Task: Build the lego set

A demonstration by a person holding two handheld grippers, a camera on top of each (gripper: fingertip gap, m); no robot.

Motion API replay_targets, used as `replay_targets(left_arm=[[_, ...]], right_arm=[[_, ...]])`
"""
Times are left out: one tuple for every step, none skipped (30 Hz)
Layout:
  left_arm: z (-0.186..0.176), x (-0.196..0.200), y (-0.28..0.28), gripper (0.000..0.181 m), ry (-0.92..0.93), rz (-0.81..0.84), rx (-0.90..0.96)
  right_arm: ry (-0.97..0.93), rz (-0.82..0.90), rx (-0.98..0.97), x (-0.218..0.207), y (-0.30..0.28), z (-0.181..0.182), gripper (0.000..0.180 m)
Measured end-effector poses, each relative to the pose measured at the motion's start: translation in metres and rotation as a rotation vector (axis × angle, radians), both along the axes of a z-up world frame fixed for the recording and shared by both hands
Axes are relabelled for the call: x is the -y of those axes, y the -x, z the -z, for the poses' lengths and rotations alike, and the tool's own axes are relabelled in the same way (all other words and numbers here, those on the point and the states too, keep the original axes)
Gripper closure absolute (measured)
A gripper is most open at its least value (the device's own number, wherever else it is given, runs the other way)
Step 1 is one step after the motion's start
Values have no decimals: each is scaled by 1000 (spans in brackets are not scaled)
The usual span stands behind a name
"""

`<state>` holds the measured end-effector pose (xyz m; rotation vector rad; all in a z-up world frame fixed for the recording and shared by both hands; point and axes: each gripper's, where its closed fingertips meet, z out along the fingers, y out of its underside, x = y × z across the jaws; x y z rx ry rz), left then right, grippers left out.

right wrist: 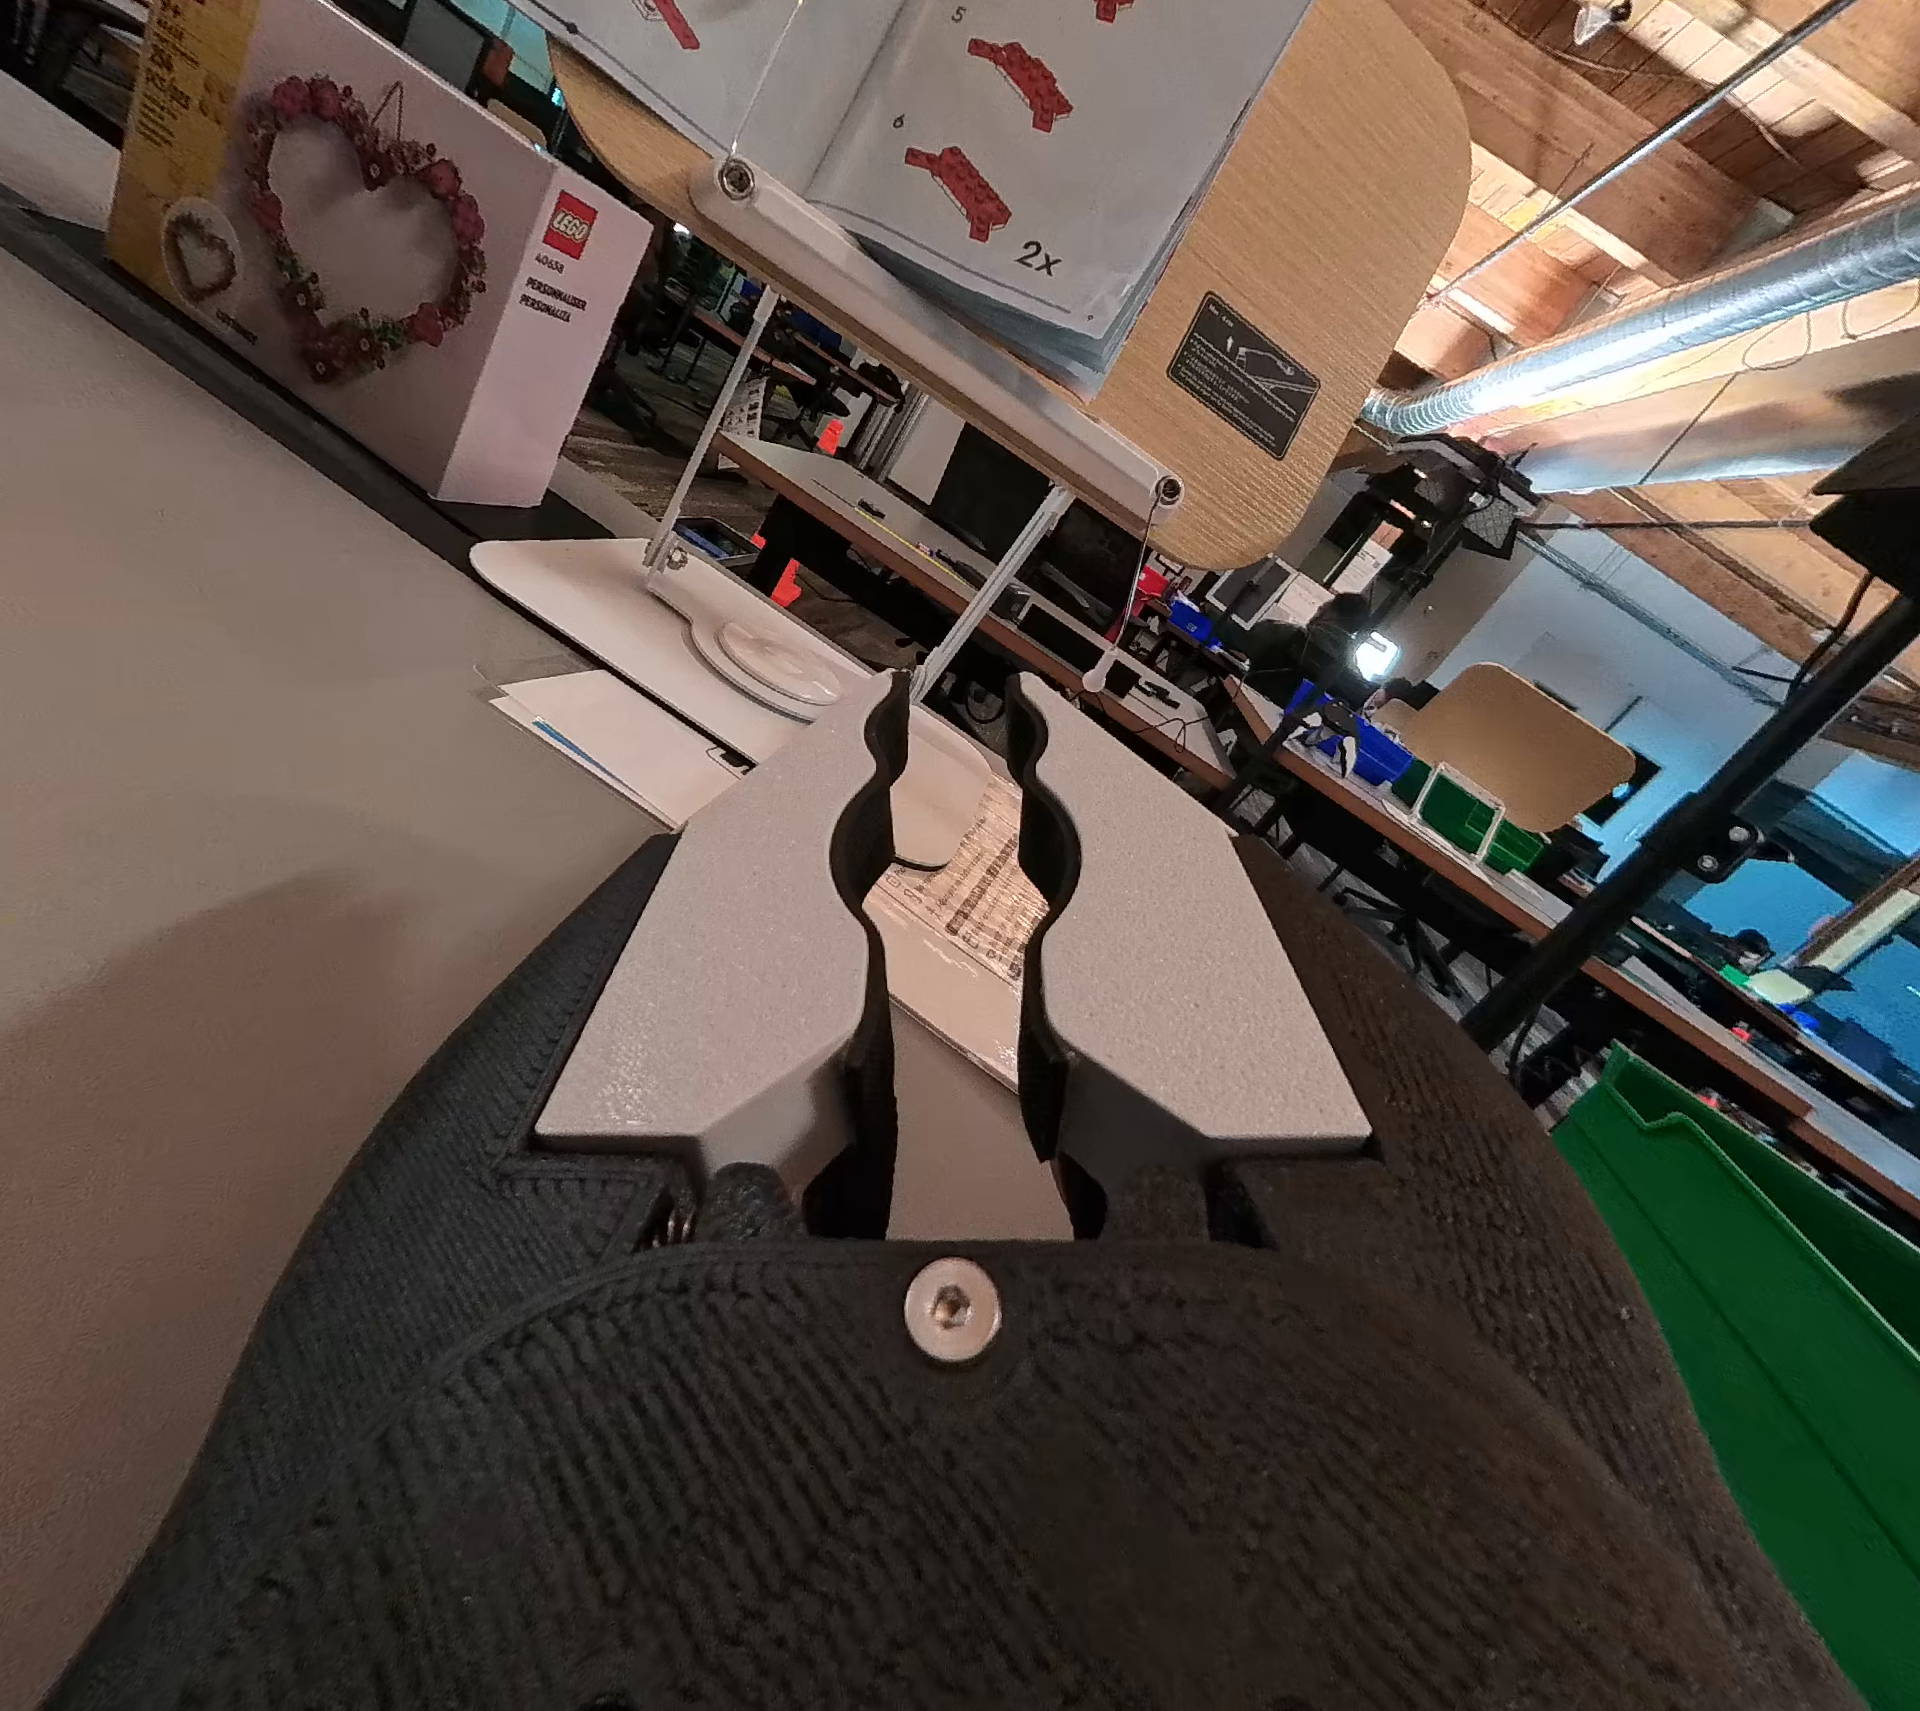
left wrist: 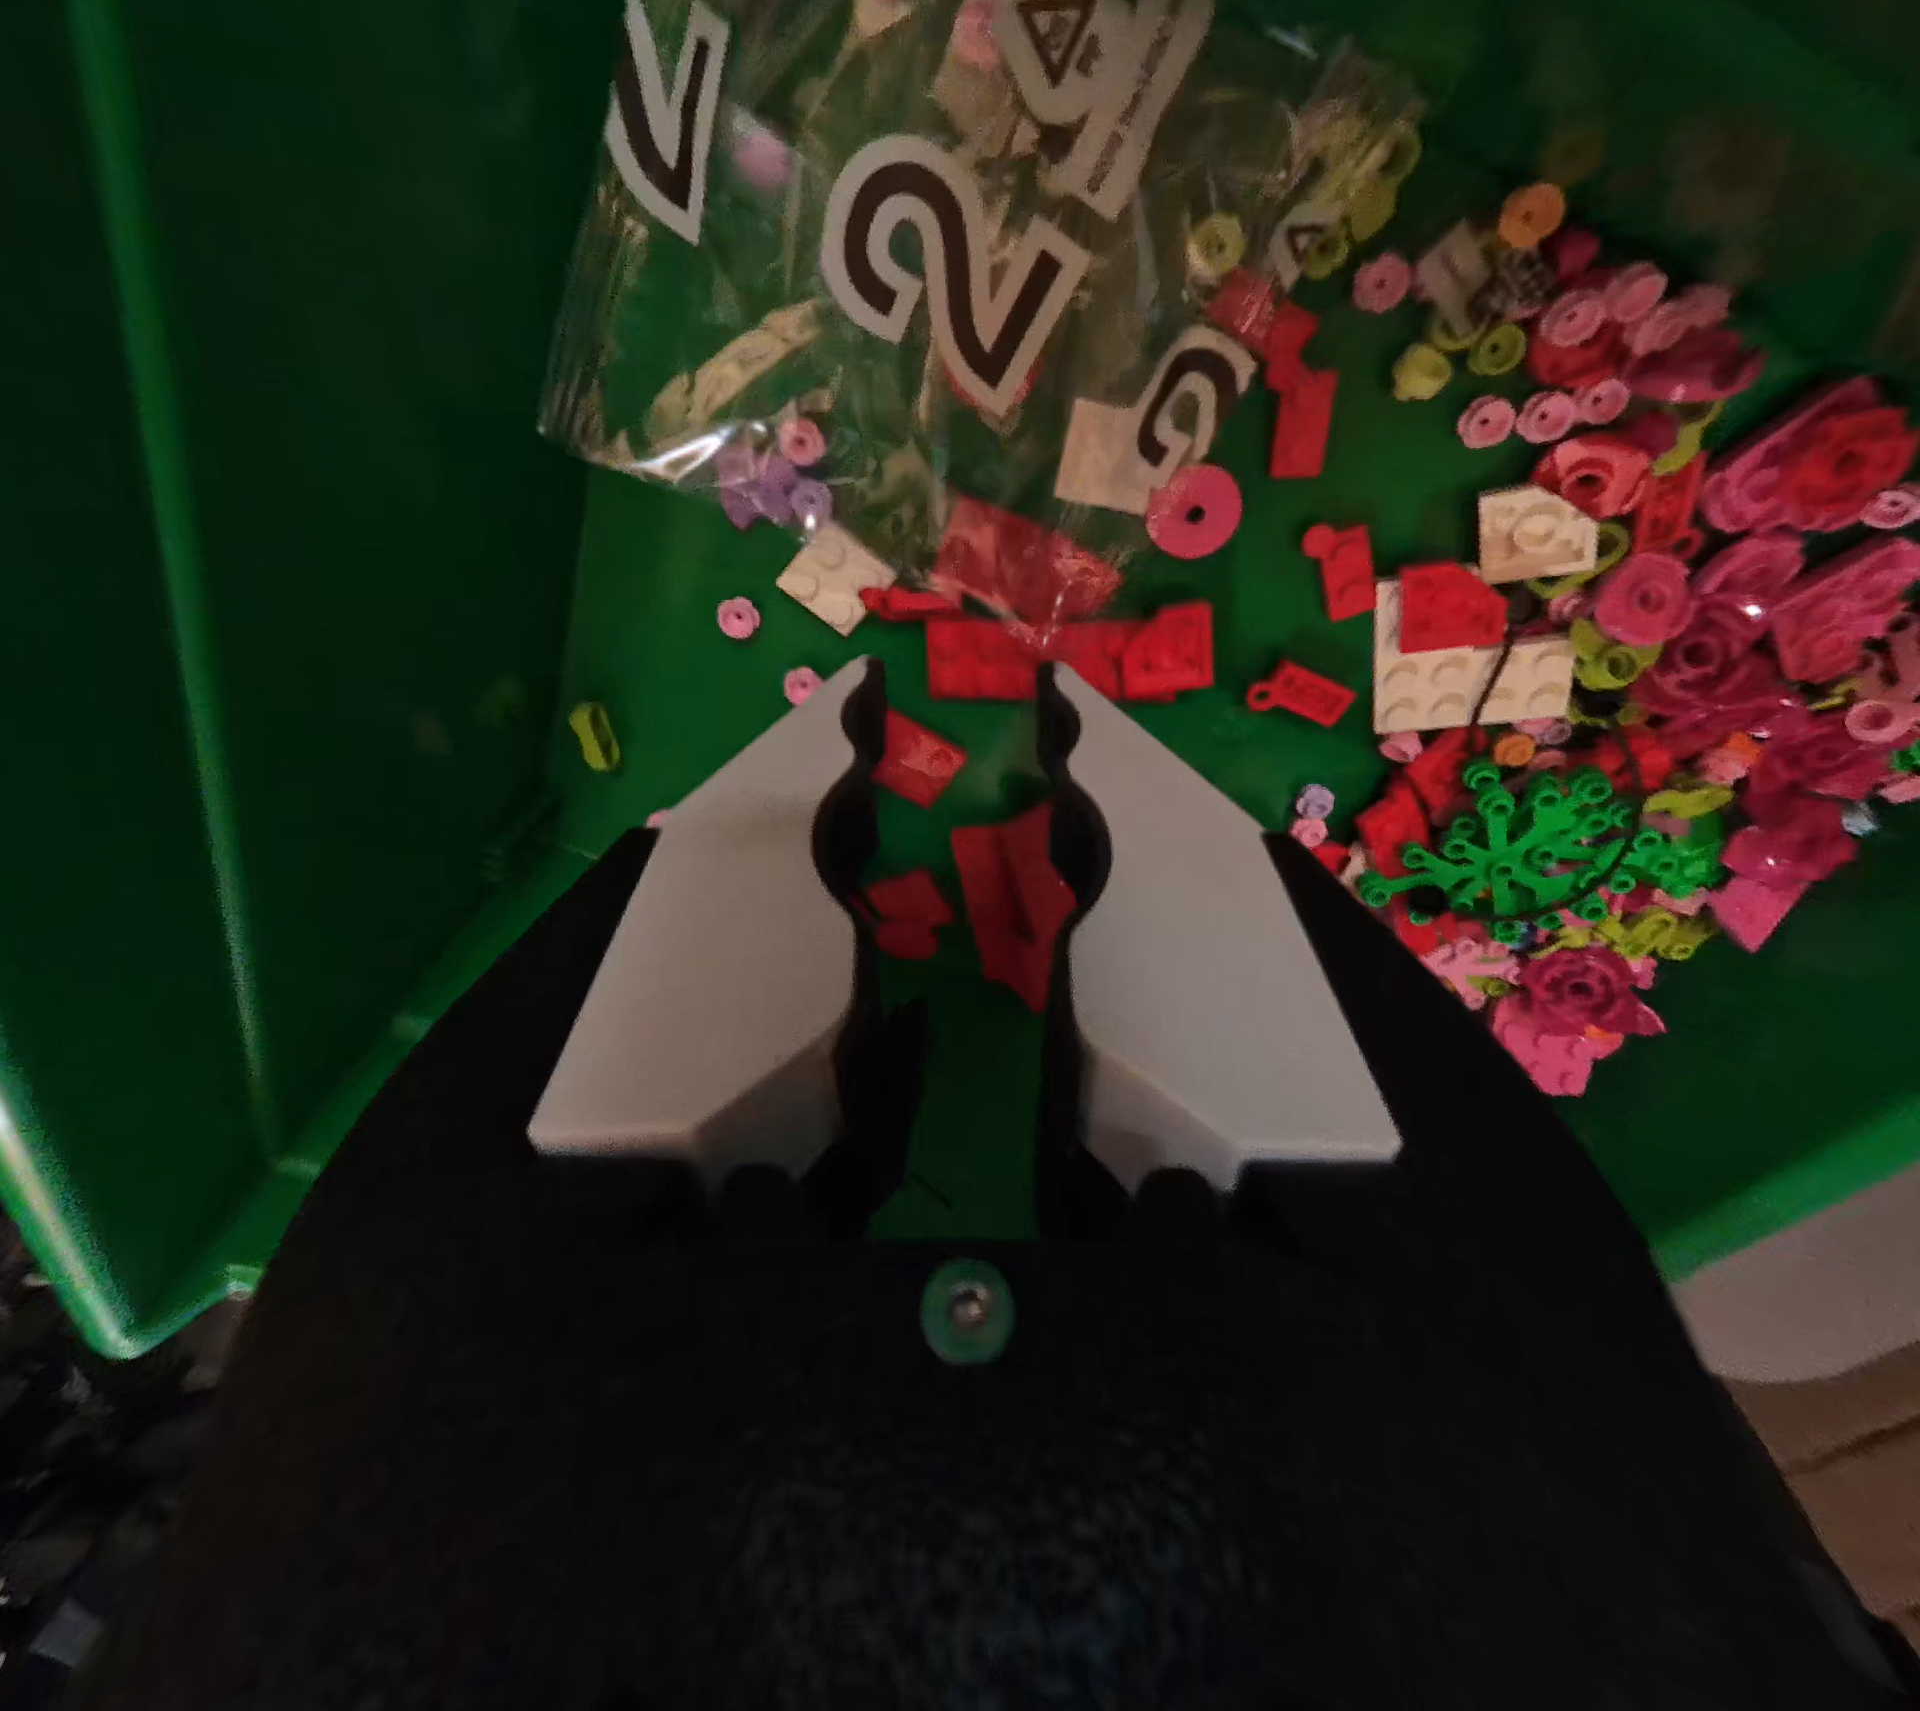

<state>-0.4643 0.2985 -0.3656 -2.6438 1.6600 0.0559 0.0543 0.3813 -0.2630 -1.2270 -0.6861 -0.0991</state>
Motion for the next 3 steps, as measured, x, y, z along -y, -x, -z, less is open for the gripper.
replay_targets(left_arm=[[0,-1,-2,154,-12,9,9],[-1,-2,-6,156,-18,15,26],[-2,-2,-10,156,-23,17,49]], right_arm=[[0,0,0,0,0,0,163],[0,0,-1,0,0,0,164],[0,0,-1,0,0,0,164]])
